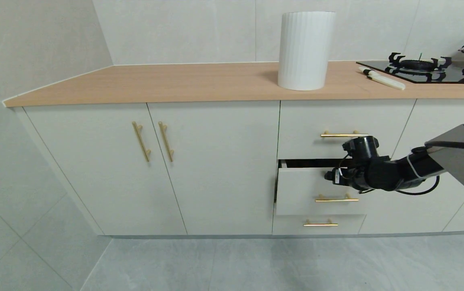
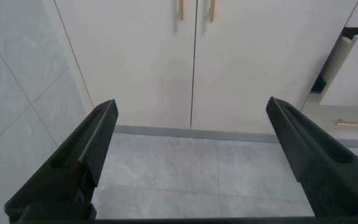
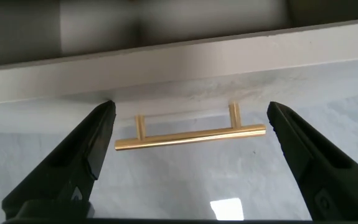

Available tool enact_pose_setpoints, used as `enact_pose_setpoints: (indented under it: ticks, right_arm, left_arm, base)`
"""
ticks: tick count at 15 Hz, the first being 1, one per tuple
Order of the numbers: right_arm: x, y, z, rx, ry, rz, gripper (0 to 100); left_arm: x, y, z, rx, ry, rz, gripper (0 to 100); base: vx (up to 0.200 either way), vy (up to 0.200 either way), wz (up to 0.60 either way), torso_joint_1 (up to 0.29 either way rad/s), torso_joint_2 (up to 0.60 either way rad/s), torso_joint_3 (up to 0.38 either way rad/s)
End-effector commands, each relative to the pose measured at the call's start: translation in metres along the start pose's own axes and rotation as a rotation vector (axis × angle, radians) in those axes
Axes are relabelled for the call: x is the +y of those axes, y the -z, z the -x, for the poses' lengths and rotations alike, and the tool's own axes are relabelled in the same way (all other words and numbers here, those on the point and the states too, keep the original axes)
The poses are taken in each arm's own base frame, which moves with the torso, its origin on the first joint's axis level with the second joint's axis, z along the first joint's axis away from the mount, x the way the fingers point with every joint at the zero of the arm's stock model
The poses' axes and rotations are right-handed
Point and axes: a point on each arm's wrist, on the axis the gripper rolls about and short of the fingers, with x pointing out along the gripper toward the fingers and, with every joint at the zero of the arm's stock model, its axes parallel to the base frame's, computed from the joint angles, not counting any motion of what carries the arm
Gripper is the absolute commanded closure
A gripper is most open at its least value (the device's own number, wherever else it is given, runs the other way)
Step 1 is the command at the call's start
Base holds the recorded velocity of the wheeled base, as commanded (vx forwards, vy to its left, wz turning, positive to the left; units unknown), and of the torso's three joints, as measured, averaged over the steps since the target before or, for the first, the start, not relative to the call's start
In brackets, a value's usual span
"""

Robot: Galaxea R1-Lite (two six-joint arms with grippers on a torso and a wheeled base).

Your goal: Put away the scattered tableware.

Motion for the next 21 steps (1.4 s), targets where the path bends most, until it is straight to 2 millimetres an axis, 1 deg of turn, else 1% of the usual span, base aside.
enact_pose_setpoints:
  ticks: [1, 4, 8, 13, 21]
  right_arm:
    - [0.002, 0.002, -0.005, -0.016, 0.001, -0.01, 0]
    - [0.002, 0.006, -0.016, -0.078, 0.045, -0.026, 0]
    - [0.004, 0.004, -0.021, -0.12, 0.049, -0.037, 0]
    - [0.007, 0.002, -0.039, -0.203, 0.1, -0.078, 0]
    - [0.009, -0.007, -0.041, -0.255, 0.1, -0.133, 0]
  left_arm:
    - [0.0, 0.0, 0.0, 0.0, -0.001, 0.0, 0]
    - [0.0, 0.0, 0.0, 0.001, -0.001, 0.0, 0]
    - [0.0, 0.0, 0.0, 0.0, 0.001, 0.0, 0]
    - [0.0, 0.0, 0.0, 0.001, -0.001, 0.0, 0]
    - [0.0, 0.0, 0.0, 0.0, -0.002, 0.0, 0]
  base:
    - [0.0, 0.0, 0.0, 0.0, 0.0, 0.0]
    - [0.0, 0.0, 0.0, 0.0, 0.0, 0.0]
    - [0.0, 0.0, 0.0, 0.0, 0.0, 0.0]
    - [0.0, 0.0, 0.0, 0.0, 0.0, 0.0]
    - [0.0, 0.0, 0.0, 0.0, 0.0, 0.0]
